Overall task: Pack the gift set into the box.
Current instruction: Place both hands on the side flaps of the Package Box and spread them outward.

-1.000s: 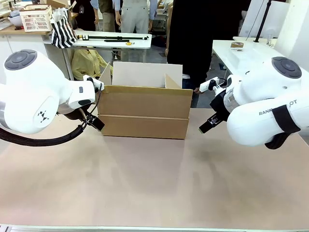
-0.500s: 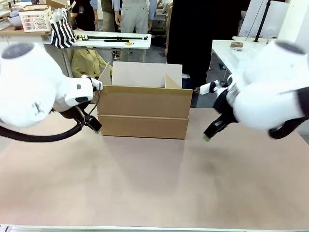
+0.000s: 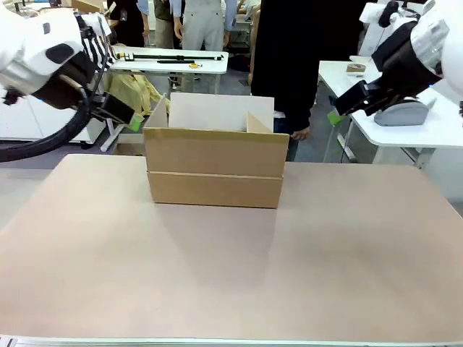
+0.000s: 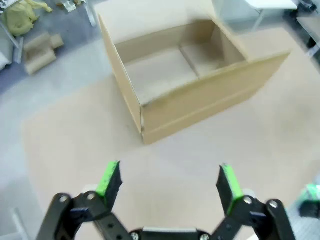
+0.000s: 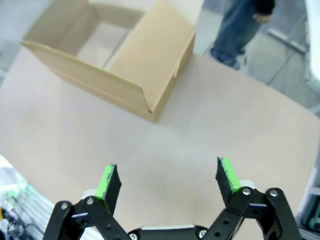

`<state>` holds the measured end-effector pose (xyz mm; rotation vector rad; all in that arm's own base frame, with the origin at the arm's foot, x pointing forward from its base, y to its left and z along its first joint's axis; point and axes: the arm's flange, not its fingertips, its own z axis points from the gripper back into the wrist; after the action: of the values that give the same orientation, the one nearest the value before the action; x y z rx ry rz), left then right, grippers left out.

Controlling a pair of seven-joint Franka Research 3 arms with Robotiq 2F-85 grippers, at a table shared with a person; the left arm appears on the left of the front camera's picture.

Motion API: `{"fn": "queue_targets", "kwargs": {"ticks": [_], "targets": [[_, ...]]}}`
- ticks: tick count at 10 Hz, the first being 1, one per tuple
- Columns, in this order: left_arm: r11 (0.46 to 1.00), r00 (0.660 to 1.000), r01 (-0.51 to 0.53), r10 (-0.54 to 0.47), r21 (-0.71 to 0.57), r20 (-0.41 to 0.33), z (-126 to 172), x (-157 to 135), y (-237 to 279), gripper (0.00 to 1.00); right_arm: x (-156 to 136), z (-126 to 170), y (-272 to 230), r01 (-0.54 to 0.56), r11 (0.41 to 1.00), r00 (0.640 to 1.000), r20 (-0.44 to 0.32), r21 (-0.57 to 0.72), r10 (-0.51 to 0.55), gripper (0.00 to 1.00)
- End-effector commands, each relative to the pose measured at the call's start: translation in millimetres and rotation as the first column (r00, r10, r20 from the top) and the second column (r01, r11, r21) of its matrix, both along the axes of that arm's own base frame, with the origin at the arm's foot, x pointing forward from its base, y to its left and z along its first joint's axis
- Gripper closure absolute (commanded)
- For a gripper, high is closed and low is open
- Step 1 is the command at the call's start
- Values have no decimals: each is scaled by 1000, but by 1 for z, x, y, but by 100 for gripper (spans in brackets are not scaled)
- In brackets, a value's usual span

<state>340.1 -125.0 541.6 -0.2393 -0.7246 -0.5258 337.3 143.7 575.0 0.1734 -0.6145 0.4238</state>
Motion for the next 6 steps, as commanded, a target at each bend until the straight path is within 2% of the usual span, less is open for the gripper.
{"fn": "queue_targets", "kwargs": {"ticks": [1,2,3,4,5,6], "targets": [[991,992,62,-48,118,-115,-37,5,-9,0,1,-38,1,-70,993,989,-136,-97,57,0],[991,992,62,-48,118,-115,-37,5,-9,0,1,-38,1,-70,993,989,-136,-97,57,0],[999,999,17,-15,33,-42,-13,2,-5,0,0,-15,1,-15,999,999,-49,-29,14,0],[984,990,138,-139,-115,1,10,11,-12,0,20,-12,12,54,999,998,43,5,-55,0],[978,988,147,-140,-150,57,29,17,-23,0,35,-3,26,32,992,988,143,121,-49,0],[947,973,230,-226,-222,45,35,18,-35,0,45,2,34,-26,962,992,126,271,-9,0]]}}
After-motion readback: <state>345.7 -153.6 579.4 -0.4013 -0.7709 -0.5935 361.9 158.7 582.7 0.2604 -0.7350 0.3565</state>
